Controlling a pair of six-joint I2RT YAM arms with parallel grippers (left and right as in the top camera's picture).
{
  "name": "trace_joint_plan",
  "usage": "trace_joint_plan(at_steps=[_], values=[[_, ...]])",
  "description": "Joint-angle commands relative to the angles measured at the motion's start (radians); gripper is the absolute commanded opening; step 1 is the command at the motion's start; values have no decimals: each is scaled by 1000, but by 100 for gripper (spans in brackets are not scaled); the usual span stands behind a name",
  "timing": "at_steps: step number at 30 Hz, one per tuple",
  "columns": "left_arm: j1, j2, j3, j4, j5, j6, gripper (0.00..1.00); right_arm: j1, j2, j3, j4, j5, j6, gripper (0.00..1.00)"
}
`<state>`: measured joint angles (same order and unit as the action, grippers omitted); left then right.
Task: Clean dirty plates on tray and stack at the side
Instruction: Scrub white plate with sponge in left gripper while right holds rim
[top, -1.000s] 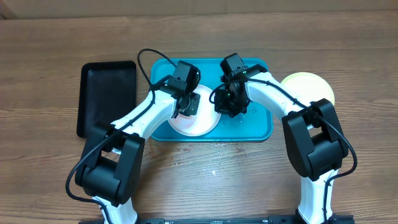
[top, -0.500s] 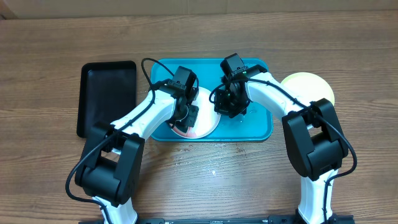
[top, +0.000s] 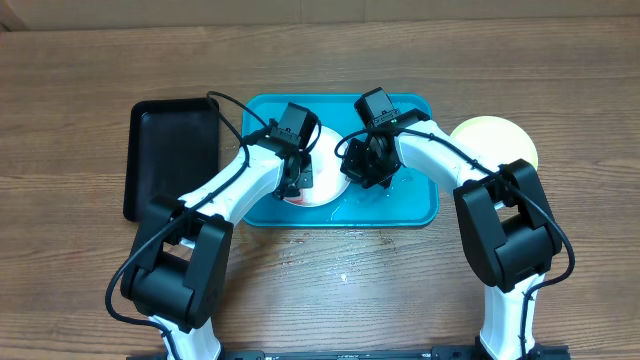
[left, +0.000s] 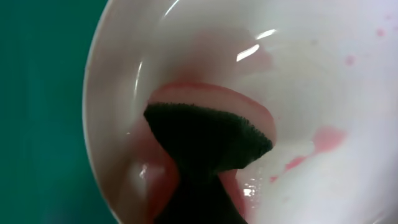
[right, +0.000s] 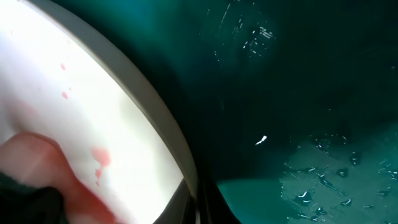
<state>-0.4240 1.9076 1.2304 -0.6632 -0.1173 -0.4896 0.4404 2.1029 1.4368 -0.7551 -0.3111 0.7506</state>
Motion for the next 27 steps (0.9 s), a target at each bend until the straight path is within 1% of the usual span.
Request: trace_joint_plan(at_steps=[1,3,5,6,7,9,11,13,18,22,23,25,27], values=[[5,2,-11,-42,65,106,4,-2,21,-32,3,54,27,4],[5,2,-11,-40,273,283,4,-2,21,-32,3,48,25,4],[5,2,-10,-34,443,407,4,-2,21,-32,6,30,3,4],[5,2,-10,-26,484,433,4,-1,21,-32,6,24,1,4],[5,2,-10,-8,500,434,4,0,21,-32,6,21,0,4],[5,2,-10,40,494,432,4,6,21,-32,4,20,-14,4],[5,2,-10,98,443,400,4,17,21,-32,6,18,-26,4],[5,2,-10,148,355,357,5,29,21,-32,6,17,-45,4],[6,2,-10,231,68,296,4,49,21,-32,10,18,-49,4],[6,2,-10,216,-172,234,4,48,21,-32,10,18,-52,4],[6,2,-10,203,-210,215,4,48,21,-32,10,18,-52,4],[6,2,-10,168,-256,186,4,48,21,-32,10,18,-52,4],[6,2,-11,126,-253,185,4,48,21,-32,10,18,-52,4]])
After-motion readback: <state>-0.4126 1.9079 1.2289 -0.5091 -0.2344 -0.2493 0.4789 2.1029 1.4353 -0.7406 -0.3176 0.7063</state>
